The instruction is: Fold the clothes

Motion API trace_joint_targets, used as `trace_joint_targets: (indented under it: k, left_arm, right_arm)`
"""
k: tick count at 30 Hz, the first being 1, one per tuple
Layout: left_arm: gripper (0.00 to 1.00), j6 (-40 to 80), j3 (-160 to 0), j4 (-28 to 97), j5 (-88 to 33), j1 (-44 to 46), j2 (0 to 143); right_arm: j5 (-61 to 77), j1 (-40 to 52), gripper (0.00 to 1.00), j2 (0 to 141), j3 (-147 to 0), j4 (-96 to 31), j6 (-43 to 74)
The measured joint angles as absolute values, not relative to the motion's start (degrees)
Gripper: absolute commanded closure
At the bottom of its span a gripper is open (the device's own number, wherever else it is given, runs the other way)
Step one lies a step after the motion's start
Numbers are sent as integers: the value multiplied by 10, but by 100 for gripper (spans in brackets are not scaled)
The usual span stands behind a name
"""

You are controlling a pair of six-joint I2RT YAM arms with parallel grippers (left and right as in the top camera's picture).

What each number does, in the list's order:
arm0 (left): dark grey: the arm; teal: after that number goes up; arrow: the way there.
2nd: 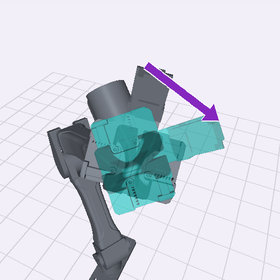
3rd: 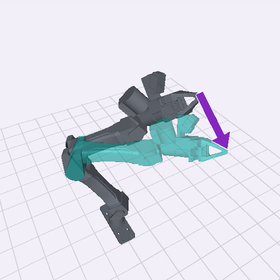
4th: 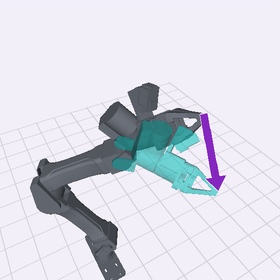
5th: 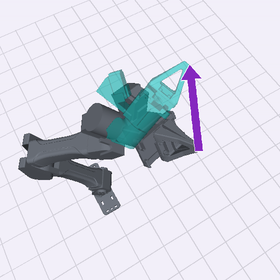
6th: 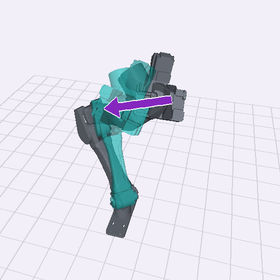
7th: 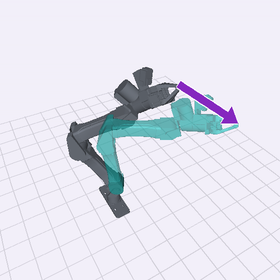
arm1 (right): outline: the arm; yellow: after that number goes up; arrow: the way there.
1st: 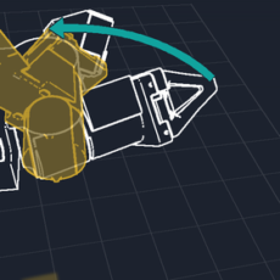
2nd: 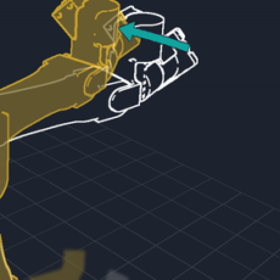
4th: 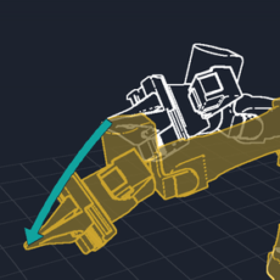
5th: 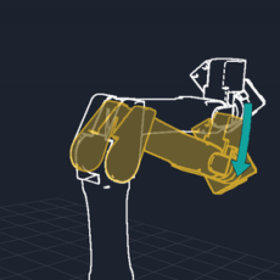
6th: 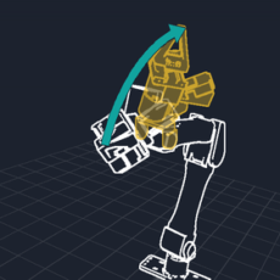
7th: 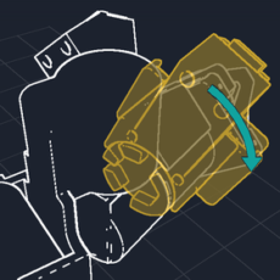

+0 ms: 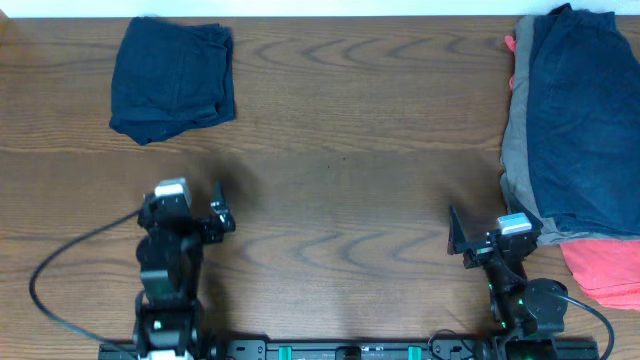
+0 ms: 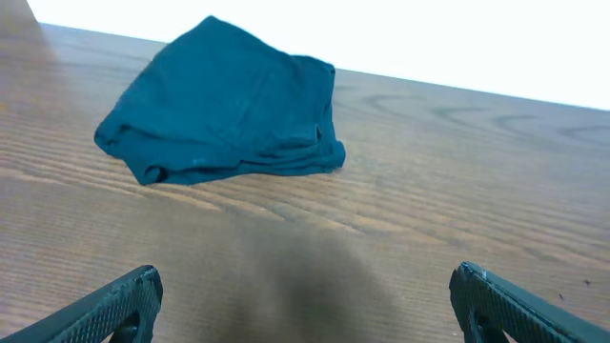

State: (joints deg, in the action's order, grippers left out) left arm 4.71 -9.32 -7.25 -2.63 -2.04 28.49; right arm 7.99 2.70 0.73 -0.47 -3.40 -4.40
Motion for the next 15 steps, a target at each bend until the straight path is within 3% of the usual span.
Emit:
trace_joint_targets:
  k: [15]
  left_arm:
    - [2,47,-15,-58,-26,-18,83]
  right_arm:
    - [80,27,1,7,-5,-34,-44]
